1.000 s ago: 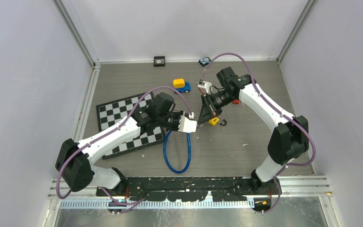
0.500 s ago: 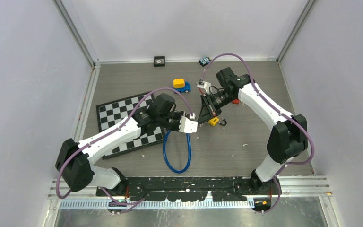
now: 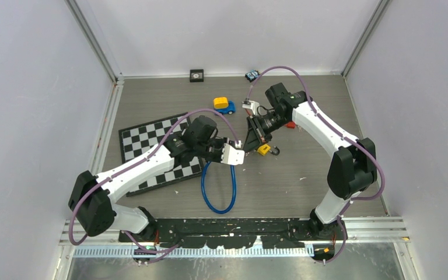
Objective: Unlock with the key
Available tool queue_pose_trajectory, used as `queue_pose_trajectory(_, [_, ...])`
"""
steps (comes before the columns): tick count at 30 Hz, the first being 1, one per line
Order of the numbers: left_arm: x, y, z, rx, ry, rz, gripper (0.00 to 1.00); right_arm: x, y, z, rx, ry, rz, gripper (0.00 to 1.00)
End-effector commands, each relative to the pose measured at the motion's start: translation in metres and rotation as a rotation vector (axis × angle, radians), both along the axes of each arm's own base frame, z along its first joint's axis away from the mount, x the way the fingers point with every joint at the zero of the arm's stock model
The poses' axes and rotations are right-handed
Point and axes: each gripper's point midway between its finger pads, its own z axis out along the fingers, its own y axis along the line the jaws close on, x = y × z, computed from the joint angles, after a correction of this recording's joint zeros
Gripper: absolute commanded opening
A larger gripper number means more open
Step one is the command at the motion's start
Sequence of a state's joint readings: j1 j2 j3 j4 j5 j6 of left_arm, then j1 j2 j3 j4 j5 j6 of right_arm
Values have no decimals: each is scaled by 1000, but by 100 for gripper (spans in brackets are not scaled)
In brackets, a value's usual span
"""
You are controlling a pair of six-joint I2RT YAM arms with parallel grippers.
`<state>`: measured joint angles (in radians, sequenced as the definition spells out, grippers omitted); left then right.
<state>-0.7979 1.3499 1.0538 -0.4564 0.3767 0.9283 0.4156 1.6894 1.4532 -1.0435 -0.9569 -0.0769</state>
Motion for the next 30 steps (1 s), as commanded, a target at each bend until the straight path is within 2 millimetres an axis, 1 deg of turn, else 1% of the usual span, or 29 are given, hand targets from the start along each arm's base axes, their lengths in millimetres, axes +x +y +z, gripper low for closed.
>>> queue_pose_trajectory(1, [2, 2, 10, -4, -62, -17, 0, 4, 5, 16, 45, -24, 4, 0])
queue_pose_trajectory(14, [3, 4, 8, 3, -72, -11, 0, 3, 2, 15, 43, -21, 0, 0])
queue_pose_trajectory(30, [4, 4, 10, 2, -82, -9, 0, 3, 2, 7, 35, -1, -1, 0])
